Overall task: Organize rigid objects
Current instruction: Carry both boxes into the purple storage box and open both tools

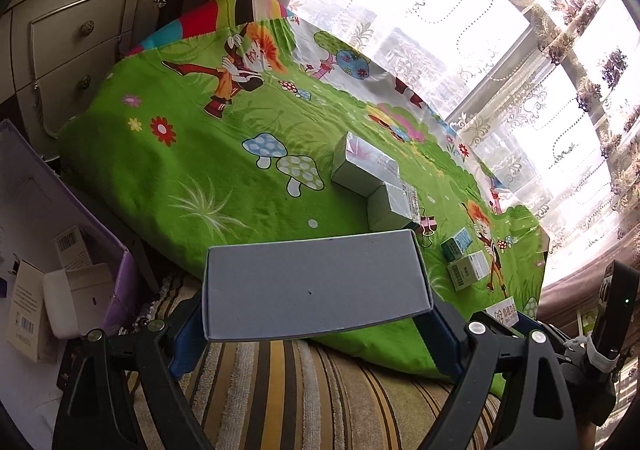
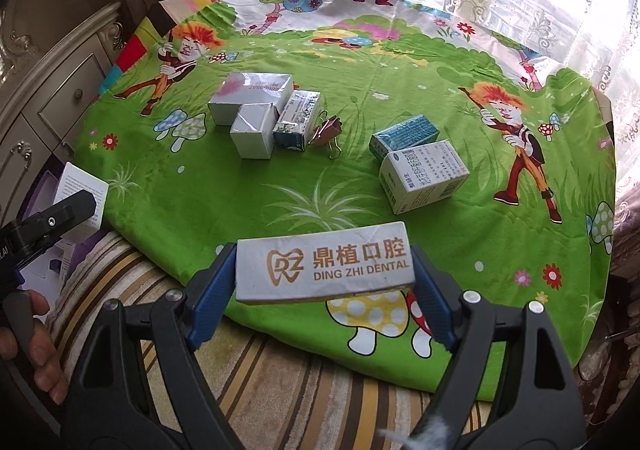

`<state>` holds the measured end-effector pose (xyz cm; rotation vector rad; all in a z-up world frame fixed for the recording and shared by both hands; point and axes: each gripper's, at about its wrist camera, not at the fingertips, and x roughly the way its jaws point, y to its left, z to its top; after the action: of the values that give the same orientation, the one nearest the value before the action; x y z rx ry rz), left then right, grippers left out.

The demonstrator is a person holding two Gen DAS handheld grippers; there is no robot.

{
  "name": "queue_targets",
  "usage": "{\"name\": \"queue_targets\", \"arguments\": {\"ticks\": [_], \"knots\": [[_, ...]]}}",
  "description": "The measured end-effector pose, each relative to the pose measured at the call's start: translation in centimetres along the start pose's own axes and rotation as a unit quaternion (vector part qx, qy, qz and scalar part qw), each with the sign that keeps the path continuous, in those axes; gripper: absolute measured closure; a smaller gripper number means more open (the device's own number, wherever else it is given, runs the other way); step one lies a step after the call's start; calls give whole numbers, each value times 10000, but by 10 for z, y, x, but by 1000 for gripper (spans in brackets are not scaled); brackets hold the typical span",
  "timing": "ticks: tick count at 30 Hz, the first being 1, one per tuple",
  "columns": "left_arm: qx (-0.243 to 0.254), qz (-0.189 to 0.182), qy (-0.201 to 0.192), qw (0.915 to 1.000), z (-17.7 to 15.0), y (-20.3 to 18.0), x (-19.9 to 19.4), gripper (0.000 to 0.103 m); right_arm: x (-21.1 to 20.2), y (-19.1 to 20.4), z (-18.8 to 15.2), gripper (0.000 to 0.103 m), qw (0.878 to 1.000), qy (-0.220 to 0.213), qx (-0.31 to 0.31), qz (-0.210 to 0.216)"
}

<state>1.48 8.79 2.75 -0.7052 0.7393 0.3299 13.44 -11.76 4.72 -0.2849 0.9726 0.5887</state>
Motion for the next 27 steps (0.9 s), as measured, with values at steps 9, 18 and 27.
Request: {"name": "queue_targets", "arguments": {"ticks": [9,18,27], "knots": [[-585,159,-145,9981,13,54,-18,13,1,62,5,18,9978,33,-527,403],[-1235,408,-329,9910,20,120,-38,13,0,132,2,18,9898,103,-1177,790],[-1744,734,-510,9806,19,182,-57,13,5,203,-10,18,9751,233,-1852,1195]]}}
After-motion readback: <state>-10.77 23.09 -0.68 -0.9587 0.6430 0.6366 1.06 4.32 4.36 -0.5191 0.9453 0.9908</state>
